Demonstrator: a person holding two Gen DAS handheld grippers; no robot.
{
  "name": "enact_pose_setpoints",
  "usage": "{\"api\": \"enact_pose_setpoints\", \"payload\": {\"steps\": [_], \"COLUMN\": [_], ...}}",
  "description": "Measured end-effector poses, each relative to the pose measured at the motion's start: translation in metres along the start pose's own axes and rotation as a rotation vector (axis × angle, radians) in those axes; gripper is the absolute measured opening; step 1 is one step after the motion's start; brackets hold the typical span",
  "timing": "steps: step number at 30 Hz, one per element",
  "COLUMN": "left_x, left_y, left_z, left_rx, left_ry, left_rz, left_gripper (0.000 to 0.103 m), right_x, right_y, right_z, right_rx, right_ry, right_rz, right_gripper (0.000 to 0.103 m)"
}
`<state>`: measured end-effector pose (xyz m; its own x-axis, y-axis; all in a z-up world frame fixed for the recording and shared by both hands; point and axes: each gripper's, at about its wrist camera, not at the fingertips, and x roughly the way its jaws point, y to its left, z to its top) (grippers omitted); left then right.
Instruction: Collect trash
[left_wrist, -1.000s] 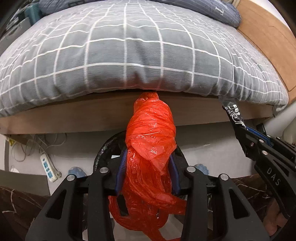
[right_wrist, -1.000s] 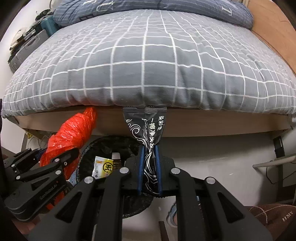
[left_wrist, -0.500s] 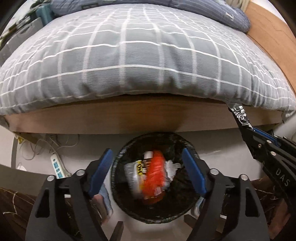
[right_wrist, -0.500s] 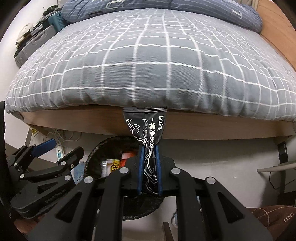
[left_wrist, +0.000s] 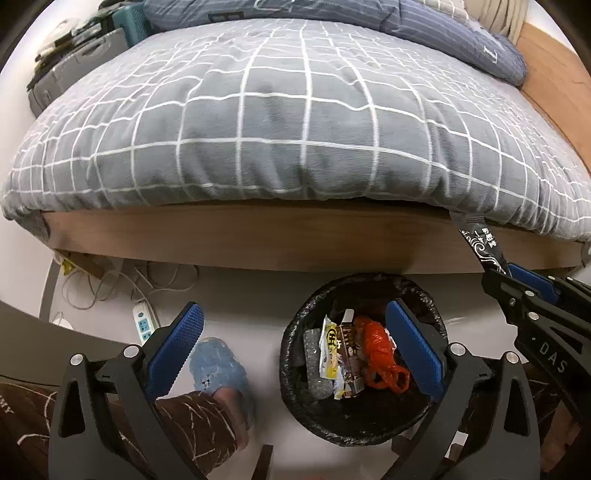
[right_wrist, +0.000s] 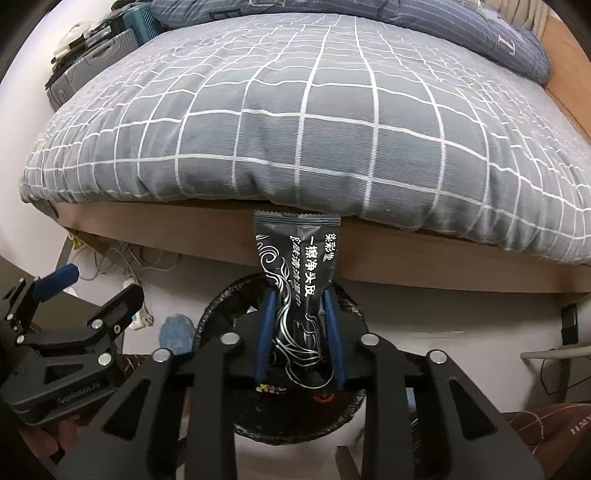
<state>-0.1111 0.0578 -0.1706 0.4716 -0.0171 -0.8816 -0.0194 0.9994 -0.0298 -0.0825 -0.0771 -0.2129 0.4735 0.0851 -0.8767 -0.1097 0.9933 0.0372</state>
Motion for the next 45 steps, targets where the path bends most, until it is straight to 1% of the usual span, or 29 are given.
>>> {"api": "enact_pose_setpoints", "payload": {"steps": [5,8,10,12,13,15,16,18,20,23,27,30,33,37,39,41,45], "left_x": [-0.001,-0.001,-0.003,-0.006,-0.008,-0.015,-0.017,-0.025,-0.034,-0.059,-0.094,-0.125,-0.151,-0.177,-0.189,-0.199,-0.205], "left_y": [0.005,0.004,0.004,0.003,0.003,0.003,0.003,0.004,0.005,0.003,-0.001,-0.008,-0.016,-0.027,-0.031,-0.033,-0.033], "left_z": [0.001,0.001,0.002,0.003,0.004,0.005,0.005,0.006,0.007,0.012,0.021,0.028,0.029,0.029,0.027,0.024,0.020], "left_rx": [-0.012,-0.012,-0.013,-0.014,-0.015,-0.015,-0.016,-0.017,-0.021,-0.017,-0.014,0.005,0.018,0.035,0.044,0.045,0.038], "left_ry": [-0.005,-0.003,-0.007,-0.013,-0.016,-0.020,-0.024,-0.038,-0.051,-0.095,-0.150,-0.204,-0.240,-0.272,-0.295,-0.314,-0.318], "left_rz": [-0.005,-0.002,-0.005,-0.009,-0.012,-0.014,-0.017,-0.018,-0.029,-0.048,-0.069,-0.069,-0.083,-0.096,-0.077,-0.070,-0.075], "left_gripper": [0.097,0.097,0.097,0.097,0.097,0.097,0.097,0.097,0.097,0.097,0.097,0.097,0.097,0.097,0.097,0.097,0.097], "right_x": [0.002,-0.001,-0.001,-0.005,-0.007,-0.014,-0.017,-0.028,-0.039,-0.063,-0.106,-0.142,-0.174,-0.203,-0.213,-0.219,-0.224], "right_y": [0.003,0.000,0.001,-0.001,-0.001,-0.005,-0.006,-0.011,-0.015,-0.022,-0.029,-0.032,-0.033,-0.038,-0.042,-0.044,-0.046], "right_z": [0.000,-0.001,0.001,0.001,0.001,0.000,0.001,0.001,0.002,0.007,0.017,0.018,0.015,0.006,0.000,-0.007,-0.013], "right_rx": [-0.005,0.000,0.002,0.003,0.004,0.008,0.011,0.015,0.014,0.022,0.038,0.038,0.034,0.057,0.072,0.077,0.074], "right_ry": [-0.003,-0.016,-0.021,-0.034,-0.041,-0.058,-0.068,-0.097,-0.128,-0.182,-0.262,-0.318,-0.361,-0.384,-0.389,-0.393,-0.398], "right_rz": [0.002,0.003,0.001,-0.002,-0.008,-0.018,-0.020,-0.018,-0.031,-0.054,-0.073,-0.092,-0.114,-0.131,-0.123,-0.129,-0.130], "right_gripper": [0.042,0.053,0.058,0.068,0.071,0.080,0.082,0.091,0.094,0.095,0.095,0.095,0.095,0.095,0.095,0.095,0.095]}}
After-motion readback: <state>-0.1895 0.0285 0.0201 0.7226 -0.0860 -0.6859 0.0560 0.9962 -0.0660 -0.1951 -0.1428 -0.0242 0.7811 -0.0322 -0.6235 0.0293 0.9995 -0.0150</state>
